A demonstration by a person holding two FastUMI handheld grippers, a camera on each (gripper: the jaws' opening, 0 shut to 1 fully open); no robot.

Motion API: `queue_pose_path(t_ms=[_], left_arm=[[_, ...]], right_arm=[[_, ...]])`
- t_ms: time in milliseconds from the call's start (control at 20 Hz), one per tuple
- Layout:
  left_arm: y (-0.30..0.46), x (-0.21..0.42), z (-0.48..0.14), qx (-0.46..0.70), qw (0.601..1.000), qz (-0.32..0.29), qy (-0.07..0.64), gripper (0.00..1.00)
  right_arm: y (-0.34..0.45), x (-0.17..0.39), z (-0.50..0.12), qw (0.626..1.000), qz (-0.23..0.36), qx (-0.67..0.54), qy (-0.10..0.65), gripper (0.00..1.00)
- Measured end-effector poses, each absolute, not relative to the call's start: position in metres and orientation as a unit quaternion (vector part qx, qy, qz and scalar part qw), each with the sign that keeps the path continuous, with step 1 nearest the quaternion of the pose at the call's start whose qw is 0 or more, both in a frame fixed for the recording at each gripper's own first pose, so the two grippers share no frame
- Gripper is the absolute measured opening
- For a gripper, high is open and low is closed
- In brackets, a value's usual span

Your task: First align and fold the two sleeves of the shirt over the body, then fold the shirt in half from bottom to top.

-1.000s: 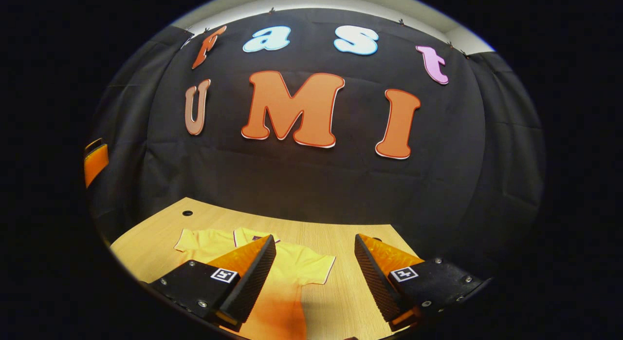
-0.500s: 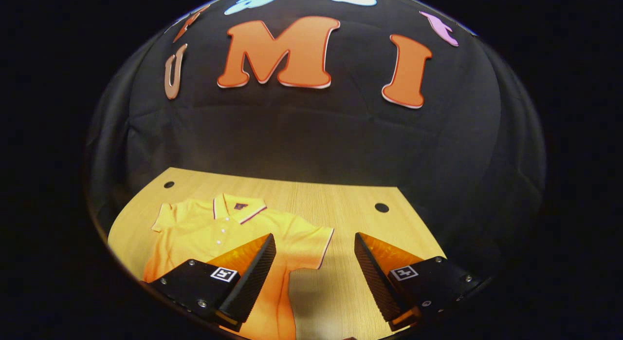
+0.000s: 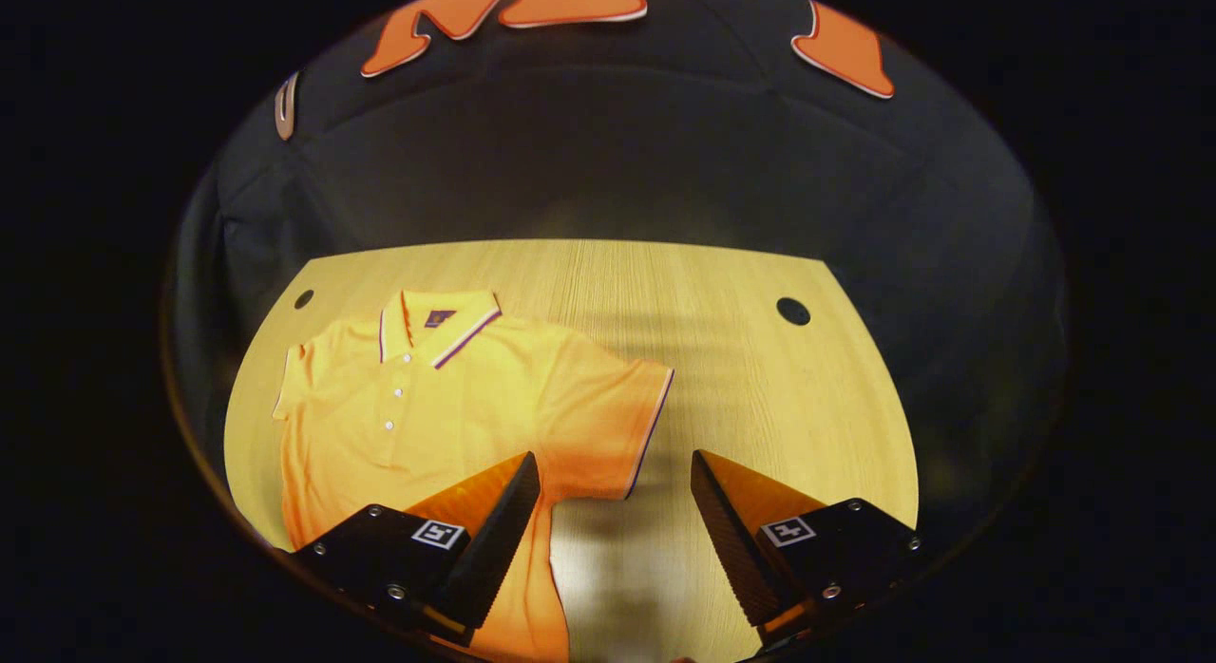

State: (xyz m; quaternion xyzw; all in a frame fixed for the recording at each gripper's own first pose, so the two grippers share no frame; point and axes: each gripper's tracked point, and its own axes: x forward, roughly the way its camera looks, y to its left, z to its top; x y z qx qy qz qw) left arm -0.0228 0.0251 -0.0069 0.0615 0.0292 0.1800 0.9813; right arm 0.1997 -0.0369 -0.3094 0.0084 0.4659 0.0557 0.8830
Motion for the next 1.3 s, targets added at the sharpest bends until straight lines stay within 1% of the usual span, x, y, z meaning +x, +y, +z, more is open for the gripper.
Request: queue_pose_path(t_ms=[50, 200, 300, 450, 550, 600, 650, 700, 750, 800, 850, 900, 950, 1000, 1050, 1100, 1150, 1200, 1250, 1300], left_arm=[[0.025, -0.022, -0.009, 0.063, 0.980, 0.183, 0.034, 0.99], [0.017, -0.020, -0.019, 0.063, 0.979, 0.185, 0.051, 0.99], [0.016, -0.020, -0.027, 0.066, 0.978, 0.189, 0.065, 1.00], [0.014, -0.022, -0.034, 0.069, 0.975, 0.197, 0.080, 0.99], [0.013, -0.023, -0.038, 0.070, 0.973, 0.203, 0.088, 0.99], [0.013, -0.022, -0.039, 0.070, 0.972, 0.203, 0.091, 0.99], [0.011, -0.021, -0.041, 0.071, 0.972, 0.204, 0.095, 0.99], [0.011, -0.020, -0.042, 0.072, 0.971, 0.206, 0.098, 0.99], [0.007, -0.021, -0.044, 0.071, 0.971, 0.205, 0.101, 0.99], [0.005, -0.021, -0.045, 0.071, 0.971, 0.204, 0.103, 0.99], [0.002, -0.019, -0.047, 0.070, 0.971, 0.203, 0.106, 0.99], [0.000, -0.017, -0.048, 0.071, 0.971, 0.202, 0.109, 0.99], [-0.003, -0.017, -0.049, 0.072, 0.970, 0.202, 0.111, 0.99], [-0.004, -0.016, -0.051, 0.072, 0.970, 0.201, 0.114, 0.99], [-0.006, -0.014, -0.054, 0.071, 0.970, 0.199, 0.117, 0.99], [-0.009, -0.012, -0.054, 0.071, 0.971, 0.197, 0.120, 0.99], [-0.012, -0.011, -0.055, 0.072, 0.971, 0.194, 0.120, 1.00], [-0.014, -0.009, -0.051, 0.075, 0.971, 0.192, 0.117, 1.00], [-0.016, -0.009, -0.050, 0.078, 0.972, 0.189, 0.117, 1.00], [-0.017, -0.009, -0.048, 0.081, 0.972, 0.188, 0.116, 1.00]], right_arm=[[-0.036, 0.202, -0.319, 0.872, 0.060, 0.013, 0.485, 0.98], [-0.031, 0.208, -0.343, 0.840, 0.073, 0.040, 0.536, 0.93], [-0.028, 0.215, -0.360, 0.824, 0.078, 0.047, 0.560, 0.91], [-0.031, 0.223, -0.380, 0.804, 0.079, 0.041, 0.589, 0.88], [-0.028, 0.226, -0.391, 0.788, 0.085, 0.047, 0.607, 0.85], [-0.025, 0.230, -0.395, 0.784, 0.088, 0.054, 0.612, 0.82], [-0.023, 0.234, -0.400, 0.783, 0.091, 0.054, 0.613, 0.82], [-0.026, 0.238, -0.405, 0.782, 0.086, 0.043, 0.615, 0.75], [-0.028, 0.241, -0.411, 0.782, 0.081, 0.029, 0.618, 0.81], [-0.030, 0.243, -0.415, 0.780, 0.078, 0.016, 0.621, 0.81], [-0.029, 0.242, -0.420, 0.775, 0.074, 0.005, 0.628, 0.74], [-0.027, 0.241, -0.416, 0.774, 0.075, 0.004, 0.629, 0.76], [-0.023, 0.247, -0.420, 0.773, 0.075, 0.002, 0.629, 0.75], [-0.018, 0.248, -0.418, 0.775, 0.079, -0.001, 0.627, 0.66], [-0.016, 0.249, -0.416, 0.780, 0.084, -0.004, 0.620, 0.61], [-0.014, 0.251, -0.415, 0.785, 0.088, -0.004, 0.613, 0.53], [-0.015, 0.253, -0.417, 0.785, 0.091, 0.005, 0.612, 0.36], [-0.016, 0.255, -0.415, 0.788, 0.098, 0.013, 0.608, 0.22], [-0.015, 0.253, -0.416, 0.784, 0.103, 0.039, 0.610, 0.17], [-0.013, 0.253, -0.412, 0.781, 0.105, 0.069, 0.611, 0.10]])
